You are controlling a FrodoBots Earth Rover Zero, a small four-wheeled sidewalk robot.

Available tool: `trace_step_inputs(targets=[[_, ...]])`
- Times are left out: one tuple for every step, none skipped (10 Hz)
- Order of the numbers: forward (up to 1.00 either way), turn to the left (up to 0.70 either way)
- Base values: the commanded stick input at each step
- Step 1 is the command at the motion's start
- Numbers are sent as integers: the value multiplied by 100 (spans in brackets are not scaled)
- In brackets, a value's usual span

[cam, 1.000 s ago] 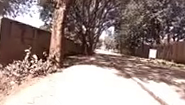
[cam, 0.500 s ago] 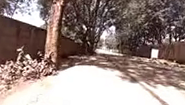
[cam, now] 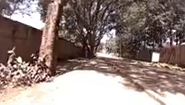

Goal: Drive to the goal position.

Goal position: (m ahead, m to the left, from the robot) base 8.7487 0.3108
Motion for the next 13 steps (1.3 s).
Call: trace_step_inputs(targets=[[70,0],[70,0],[70,0],[70,0],[70,0],[70,0],[70,0],[70,0],[70,0],[70,0],[70,0],[70,0],[70,0]])
